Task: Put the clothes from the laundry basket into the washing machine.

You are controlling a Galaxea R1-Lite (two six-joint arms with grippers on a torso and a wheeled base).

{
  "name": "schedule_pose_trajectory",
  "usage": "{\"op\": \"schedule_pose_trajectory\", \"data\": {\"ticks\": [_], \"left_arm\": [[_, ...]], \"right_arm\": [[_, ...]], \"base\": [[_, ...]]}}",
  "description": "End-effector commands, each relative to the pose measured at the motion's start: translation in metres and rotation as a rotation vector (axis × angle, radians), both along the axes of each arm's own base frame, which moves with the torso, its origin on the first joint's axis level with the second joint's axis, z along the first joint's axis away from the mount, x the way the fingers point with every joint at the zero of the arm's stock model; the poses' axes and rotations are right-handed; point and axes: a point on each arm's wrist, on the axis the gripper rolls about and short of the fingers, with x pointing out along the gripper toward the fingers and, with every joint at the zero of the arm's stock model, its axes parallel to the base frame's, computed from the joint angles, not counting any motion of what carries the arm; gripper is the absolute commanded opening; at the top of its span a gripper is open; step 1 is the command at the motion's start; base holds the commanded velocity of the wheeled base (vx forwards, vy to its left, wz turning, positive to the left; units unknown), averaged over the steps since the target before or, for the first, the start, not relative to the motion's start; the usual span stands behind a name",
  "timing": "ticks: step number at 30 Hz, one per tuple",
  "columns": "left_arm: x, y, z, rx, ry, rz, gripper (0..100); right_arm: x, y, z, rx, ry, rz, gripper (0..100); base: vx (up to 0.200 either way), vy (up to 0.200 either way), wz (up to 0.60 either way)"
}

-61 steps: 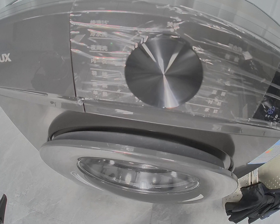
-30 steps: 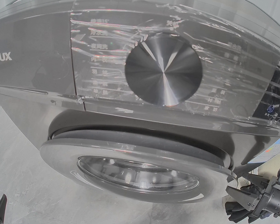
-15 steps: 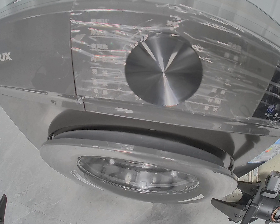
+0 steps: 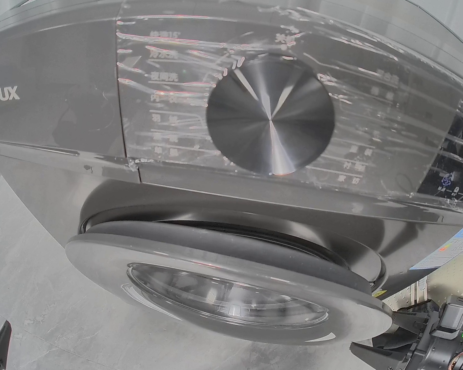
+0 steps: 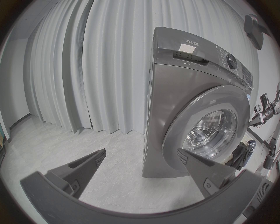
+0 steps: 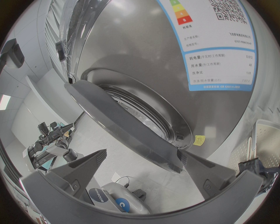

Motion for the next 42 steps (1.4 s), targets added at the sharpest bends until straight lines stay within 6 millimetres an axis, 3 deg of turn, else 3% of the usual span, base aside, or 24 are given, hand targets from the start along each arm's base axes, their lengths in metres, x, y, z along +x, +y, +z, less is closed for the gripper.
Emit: {"op": "schedule_pose_trajectory", "data": {"ticks": [1, 13, 18, 27, 34, 42], "left_arm": [[0.0, 0.0, -0.005, 0.001, 0.003, 0.001, 100], [0.0, 0.0, -0.005, -0.001, 0.005, 0.001, 100], [0.0, 0.0, -0.005, -0.001, 0.005, 0.001, 100], [0.0, 0.0, -0.005, -0.001, 0.005, 0.001, 100], [0.0, 0.0, -0.005, -0.001, 0.005, 0.001, 100], [0.0, 0.0, -0.005, -0.001, 0.005, 0.001, 100]], "right_arm": [[0.007, 0.004, 0.003, -0.005, -0.001, -0.004, 100], [-0.005, 0.002, -0.004, -0.012, 0.011, 0.038, 100], [-0.001, 0.004, -0.003, -0.015, 0.015, 0.028, 100], [0.011, 0.014, -0.004, -0.041, 0.042, 0.041, 100], [0.003, 0.013, -0.01, -0.048, 0.051, 0.069, 100], [0.013, 0.018, -0.002, -0.038, 0.033, 0.054, 100]], "base": [[-0.2, 0.0, 0.0], [-0.033, 0.0, 0.0], [0.0, 0.0, 0.0], [-0.2, 0.0, 0.0], [0.0, 0.0, 0.0], [0.0, 0.0, 0.0]]}}
